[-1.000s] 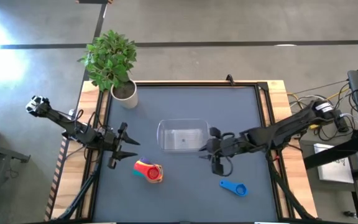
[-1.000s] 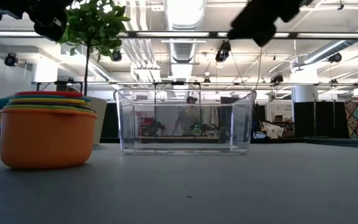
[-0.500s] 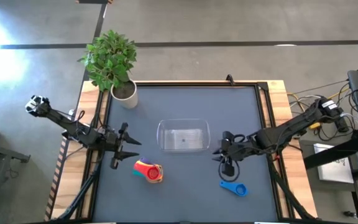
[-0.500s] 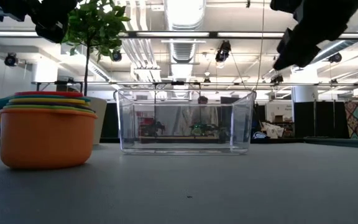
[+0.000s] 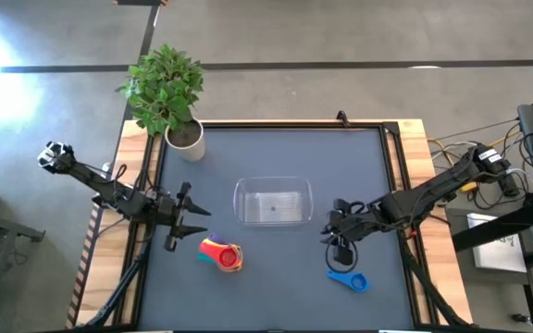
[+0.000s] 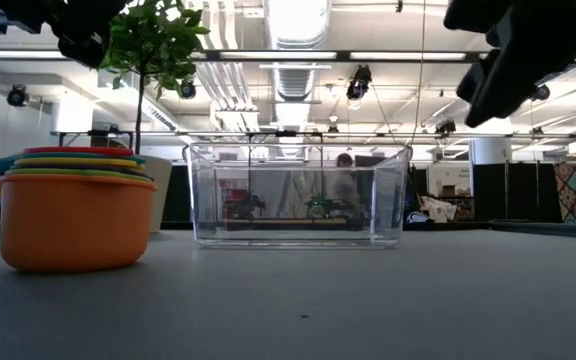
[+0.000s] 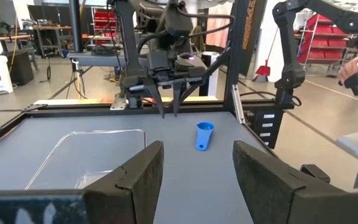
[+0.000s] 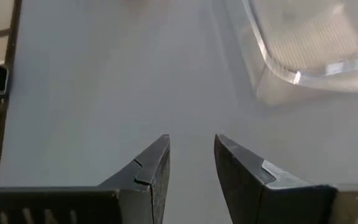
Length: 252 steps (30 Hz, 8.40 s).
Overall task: Nest measuring cups in basket
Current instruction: Stack the blue measuring cup on the orange measuring cup
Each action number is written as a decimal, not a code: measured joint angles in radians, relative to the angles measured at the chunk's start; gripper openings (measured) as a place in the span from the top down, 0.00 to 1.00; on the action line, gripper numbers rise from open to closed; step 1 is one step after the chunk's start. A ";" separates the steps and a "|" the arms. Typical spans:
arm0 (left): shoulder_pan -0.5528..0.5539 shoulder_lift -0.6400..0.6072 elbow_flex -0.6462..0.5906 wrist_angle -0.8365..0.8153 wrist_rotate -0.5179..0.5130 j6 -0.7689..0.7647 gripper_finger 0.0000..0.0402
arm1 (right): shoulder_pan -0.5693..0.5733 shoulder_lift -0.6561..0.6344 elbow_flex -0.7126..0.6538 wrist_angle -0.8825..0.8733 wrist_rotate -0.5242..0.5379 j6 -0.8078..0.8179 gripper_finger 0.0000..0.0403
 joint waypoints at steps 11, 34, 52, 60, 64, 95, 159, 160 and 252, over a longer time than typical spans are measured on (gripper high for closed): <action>0.000 0.001 0.000 0.001 0.000 0.000 0.56 | 0.125 0.000 0.000 -0.145 -0.077 0.152 0.73; 0.000 0.014 0.000 0.001 -0.049 0.022 0.56 | 0.302 0.214 0.001 -0.217 -0.342 0.540 0.71; 0.000 0.017 0.000 0.000 -0.050 0.000 0.56 | 0.289 0.315 0.026 -0.248 -0.323 0.391 0.96; 0.000 0.016 0.000 0.004 -0.077 -0.007 0.56 | 0.219 0.229 0.144 -0.254 -0.080 0.284 0.98; 0.000 0.007 0.000 0.004 -0.077 -0.003 0.56 | 0.131 0.239 0.240 -0.211 0.054 0.155 0.98; 0.000 -0.209 0.000 -0.153 -0.077 0.009 0.56 | -0.217 1.000 1.182 -0.117 -0.239 -0.495 0.98; 0.000 0.238 0.341 -0.668 0.111 -0.074 0.57 | -0.106 0.660 0.810 -0.039 -0.115 -0.443 0.69; 0.000 0.261 0.358 -0.666 0.111 -0.065 0.57 | -0.106 0.627 0.756 0.019 -0.114 -0.443 0.69; -0.002 0.985 0.846 -1.270 0.145 0.040 0.54 | -0.187 0.341 0.059 0.800 -0.134 -0.588 0.67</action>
